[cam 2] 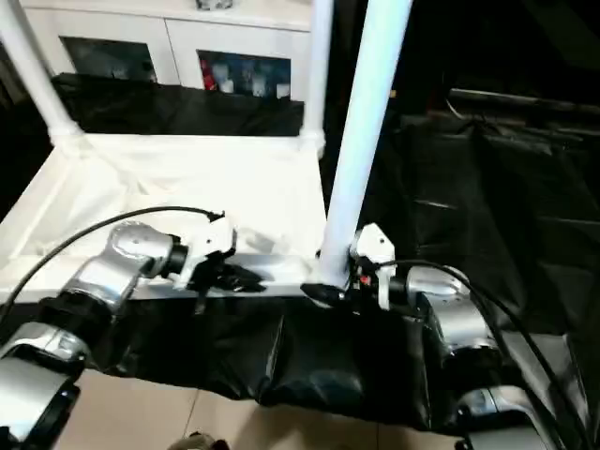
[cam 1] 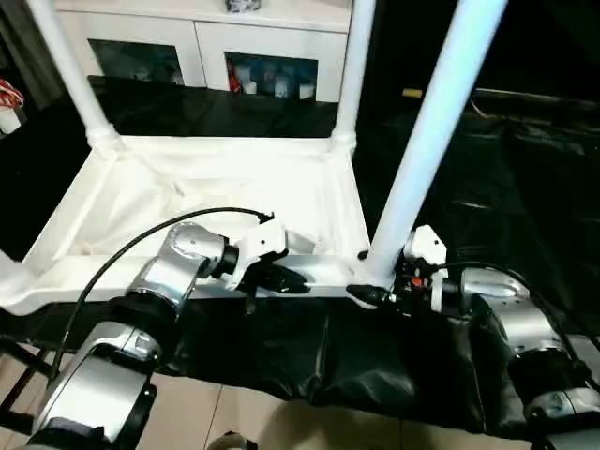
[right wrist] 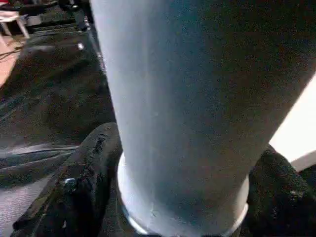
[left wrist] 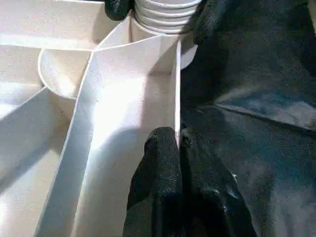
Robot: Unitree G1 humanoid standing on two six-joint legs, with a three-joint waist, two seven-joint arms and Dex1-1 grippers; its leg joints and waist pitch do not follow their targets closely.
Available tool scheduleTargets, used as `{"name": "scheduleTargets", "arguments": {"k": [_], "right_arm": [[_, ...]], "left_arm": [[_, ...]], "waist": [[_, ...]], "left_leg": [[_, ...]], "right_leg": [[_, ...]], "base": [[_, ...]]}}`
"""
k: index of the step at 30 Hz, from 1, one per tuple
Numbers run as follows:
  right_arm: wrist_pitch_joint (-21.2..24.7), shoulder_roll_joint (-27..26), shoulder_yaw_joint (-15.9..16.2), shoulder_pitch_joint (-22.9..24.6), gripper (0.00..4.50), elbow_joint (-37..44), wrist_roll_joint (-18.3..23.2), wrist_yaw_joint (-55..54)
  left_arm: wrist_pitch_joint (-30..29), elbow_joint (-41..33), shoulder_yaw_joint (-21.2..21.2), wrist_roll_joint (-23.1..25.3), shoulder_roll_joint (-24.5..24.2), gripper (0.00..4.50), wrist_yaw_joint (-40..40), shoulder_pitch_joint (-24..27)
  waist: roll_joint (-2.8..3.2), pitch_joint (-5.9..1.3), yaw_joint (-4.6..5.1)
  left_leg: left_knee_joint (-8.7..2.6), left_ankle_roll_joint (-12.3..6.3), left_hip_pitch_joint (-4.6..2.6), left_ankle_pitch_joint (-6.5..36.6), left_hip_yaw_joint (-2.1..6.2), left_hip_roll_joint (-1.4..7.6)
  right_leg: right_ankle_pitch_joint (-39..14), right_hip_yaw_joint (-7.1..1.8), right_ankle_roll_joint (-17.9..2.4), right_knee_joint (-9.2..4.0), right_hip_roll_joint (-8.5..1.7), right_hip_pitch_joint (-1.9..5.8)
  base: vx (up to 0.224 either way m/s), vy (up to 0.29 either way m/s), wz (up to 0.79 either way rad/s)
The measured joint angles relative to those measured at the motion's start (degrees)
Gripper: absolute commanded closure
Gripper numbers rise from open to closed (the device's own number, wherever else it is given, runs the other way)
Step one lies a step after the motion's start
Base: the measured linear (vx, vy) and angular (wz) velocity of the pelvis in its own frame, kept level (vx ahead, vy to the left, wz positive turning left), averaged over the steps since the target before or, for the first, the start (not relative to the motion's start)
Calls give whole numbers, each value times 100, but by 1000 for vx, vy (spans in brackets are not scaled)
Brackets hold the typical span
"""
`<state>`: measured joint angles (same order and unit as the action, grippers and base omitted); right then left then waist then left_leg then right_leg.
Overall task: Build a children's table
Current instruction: Rotate leg to tighten
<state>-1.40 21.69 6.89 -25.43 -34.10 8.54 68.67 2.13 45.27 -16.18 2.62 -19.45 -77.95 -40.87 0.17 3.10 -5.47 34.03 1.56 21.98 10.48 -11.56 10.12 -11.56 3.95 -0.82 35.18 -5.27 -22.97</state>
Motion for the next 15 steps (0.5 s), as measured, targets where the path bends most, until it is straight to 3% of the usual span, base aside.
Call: {"name": "scheduleTargets", "arguments": {"k": [9,11,15], "right_arm": [[91,-83,-61,131,175,134,70,-107],[141,-155,-190,208,176,171,85,-327],[48,-674,-671,208,177,-128,26,-1775]], "left_arm": [[-7,-81,4,-6,61,450,55,62],[-18,-74,14,3,123,450,225,69],[-75,105,131,184,496,450,1150,11]], "waist": [[6,-4,-18],[4,-5,-33],[-8,-8,5]], "left_leg": [[1,25,-3,15,0,0],[7,24,-4,14,0,0],[19,22,-29,8,1,-1]], "right_leg": [[0,0,0,2,0,3],[1,-1,-1,6,0,4],[10,-8,-10,9,-2,28]], "base": [[0,0,0],[0,0,0],[0,0,0]]}}
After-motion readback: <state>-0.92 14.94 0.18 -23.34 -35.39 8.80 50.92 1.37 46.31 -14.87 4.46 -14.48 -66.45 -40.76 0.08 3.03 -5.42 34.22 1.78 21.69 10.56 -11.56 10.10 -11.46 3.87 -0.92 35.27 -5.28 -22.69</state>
